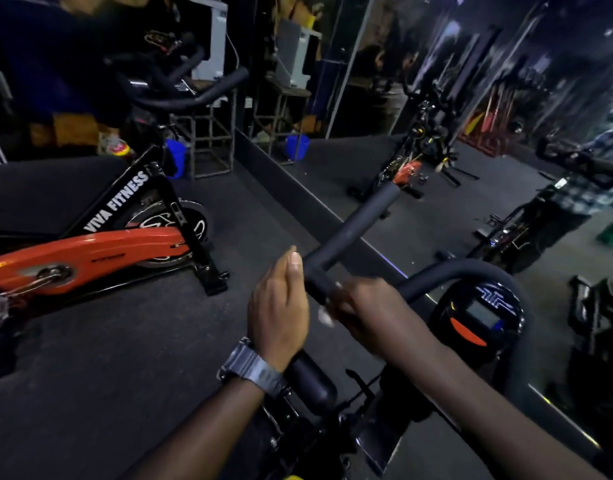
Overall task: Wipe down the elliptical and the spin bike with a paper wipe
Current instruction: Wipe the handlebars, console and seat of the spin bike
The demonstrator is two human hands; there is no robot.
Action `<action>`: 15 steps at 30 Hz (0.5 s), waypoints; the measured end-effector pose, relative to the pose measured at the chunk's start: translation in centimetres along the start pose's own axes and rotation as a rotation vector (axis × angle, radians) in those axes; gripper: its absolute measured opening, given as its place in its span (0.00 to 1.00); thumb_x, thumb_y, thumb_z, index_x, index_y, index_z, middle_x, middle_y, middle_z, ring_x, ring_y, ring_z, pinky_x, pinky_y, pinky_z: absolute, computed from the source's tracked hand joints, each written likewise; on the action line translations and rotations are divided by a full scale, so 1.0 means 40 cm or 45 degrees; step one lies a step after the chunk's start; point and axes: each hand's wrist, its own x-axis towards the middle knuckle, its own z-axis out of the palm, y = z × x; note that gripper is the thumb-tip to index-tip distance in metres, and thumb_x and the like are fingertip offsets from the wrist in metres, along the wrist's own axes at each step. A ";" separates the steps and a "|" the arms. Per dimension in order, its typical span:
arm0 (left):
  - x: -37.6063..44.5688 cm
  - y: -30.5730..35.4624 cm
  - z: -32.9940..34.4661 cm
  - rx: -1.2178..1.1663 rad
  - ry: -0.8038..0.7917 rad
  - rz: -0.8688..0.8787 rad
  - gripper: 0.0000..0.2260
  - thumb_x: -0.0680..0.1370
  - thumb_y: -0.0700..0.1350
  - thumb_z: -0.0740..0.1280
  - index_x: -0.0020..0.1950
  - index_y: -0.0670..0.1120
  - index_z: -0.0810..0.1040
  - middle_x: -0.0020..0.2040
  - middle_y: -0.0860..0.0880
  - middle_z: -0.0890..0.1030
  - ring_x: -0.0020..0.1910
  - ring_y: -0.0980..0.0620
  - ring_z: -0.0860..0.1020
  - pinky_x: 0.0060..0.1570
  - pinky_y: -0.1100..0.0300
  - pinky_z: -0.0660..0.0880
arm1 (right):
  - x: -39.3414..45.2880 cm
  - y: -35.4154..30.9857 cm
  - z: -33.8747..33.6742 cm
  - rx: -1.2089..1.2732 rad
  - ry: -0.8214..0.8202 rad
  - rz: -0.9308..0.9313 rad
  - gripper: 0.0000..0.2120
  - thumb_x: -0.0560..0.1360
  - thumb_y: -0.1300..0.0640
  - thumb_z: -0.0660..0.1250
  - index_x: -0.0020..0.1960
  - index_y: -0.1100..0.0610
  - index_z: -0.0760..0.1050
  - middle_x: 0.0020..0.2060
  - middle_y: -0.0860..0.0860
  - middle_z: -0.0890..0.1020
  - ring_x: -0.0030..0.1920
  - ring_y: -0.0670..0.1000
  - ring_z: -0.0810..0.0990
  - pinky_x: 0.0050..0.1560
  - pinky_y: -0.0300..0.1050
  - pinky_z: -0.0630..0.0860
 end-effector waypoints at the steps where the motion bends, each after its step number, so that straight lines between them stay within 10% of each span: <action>1: 0.000 -0.001 0.000 0.003 0.000 0.006 0.34 0.77 0.63 0.43 0.69 0.44 0.75 0.67 0.48 0.78 0.67 0.54 0.74 0.59 0.76 0.62 | -0.050 0.011 -0.007 -0.030 -0.082 0.045 0.07 0.74 0.59 0.66 0.49 0.49 0.78 0.46 0.48 0.81 0.48 0.51 0.81 0.44 0.45 0.75; 8: 0.003 0.000 0.000 0.034 -0.066 0.038 0.34 0.77 0.63 0.44 0.68 0.46 0.76 0.65 0.48 0.80 0.65 0.52 0.76 0.57 0.68 0.66 | 0.101 -0.065 0.005 -0.001 0.078 0.029 0.05 0.75 0.61 0.64 0.51 0.58 0.74 0.48 0.58 0.79 0.49 0.61 0.79 0.44 0.52 0.76; 15: -0.001 -0.008 -0.002 0.241 -0.153 0.090 0.22 0.80 0.59 0.50 0.58 0.52 0.80 0.52 0.52 0.83 0.53 0.51 0.80 0.49 0.57 0.74 | -0.147 0.004 -0.011 -0.166 -0.079 0.157 0.05 0.78 0.52 0.62 0.54 0.48 0.74 0.48 0.48 0.75 0.51 0.53 0.80 0.44 0.47 0.74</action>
